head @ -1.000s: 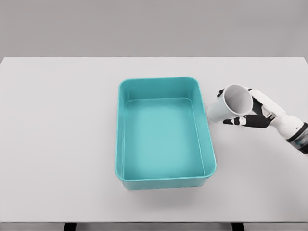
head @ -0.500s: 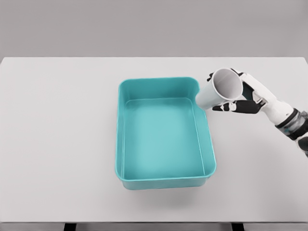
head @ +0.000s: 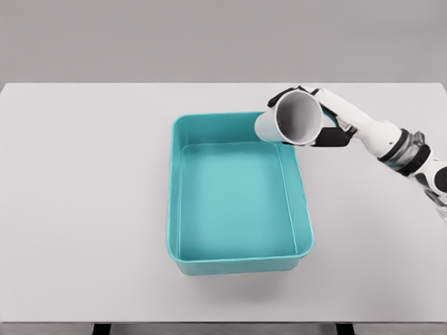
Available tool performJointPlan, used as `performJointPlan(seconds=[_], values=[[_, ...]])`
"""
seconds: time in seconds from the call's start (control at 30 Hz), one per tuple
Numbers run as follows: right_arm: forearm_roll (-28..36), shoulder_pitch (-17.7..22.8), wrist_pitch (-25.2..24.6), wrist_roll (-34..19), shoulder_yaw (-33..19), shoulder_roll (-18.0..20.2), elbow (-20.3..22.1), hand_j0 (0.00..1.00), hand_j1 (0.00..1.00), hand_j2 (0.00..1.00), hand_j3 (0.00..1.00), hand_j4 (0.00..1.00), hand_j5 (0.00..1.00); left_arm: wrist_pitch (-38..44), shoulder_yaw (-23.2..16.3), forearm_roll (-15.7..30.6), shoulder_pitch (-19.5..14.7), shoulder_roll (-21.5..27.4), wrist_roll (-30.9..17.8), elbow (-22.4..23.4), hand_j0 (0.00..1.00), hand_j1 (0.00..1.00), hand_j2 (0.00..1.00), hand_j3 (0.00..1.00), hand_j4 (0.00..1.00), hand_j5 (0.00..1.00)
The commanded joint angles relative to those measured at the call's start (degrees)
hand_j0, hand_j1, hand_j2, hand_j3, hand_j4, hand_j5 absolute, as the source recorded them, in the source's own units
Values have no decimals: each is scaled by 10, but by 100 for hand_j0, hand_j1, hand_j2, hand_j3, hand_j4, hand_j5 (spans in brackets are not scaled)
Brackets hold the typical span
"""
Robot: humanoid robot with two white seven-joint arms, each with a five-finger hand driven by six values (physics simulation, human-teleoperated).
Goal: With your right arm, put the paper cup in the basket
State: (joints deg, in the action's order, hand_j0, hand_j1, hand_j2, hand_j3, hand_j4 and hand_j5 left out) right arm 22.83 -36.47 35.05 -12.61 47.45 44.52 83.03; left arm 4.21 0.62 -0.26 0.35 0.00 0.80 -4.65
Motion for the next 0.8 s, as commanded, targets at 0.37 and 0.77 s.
performJointPlan(seconds=[0.37, 0.77], values=[[-90, -74, 0, 0, 34, -30, -20, 100, 100, 100, 100, 100, 100, 0, 0, 0, 0, 0, 0, 0, 100, 100, 100, 100, 100, 100], [-113, -104, 0, -3, 34, 107, -30, 100, 100, 100, 100, 100, 100, 0, 0, 0, -1, 0, 0, 0, 100, 100, 100, 100, 100, 100]])
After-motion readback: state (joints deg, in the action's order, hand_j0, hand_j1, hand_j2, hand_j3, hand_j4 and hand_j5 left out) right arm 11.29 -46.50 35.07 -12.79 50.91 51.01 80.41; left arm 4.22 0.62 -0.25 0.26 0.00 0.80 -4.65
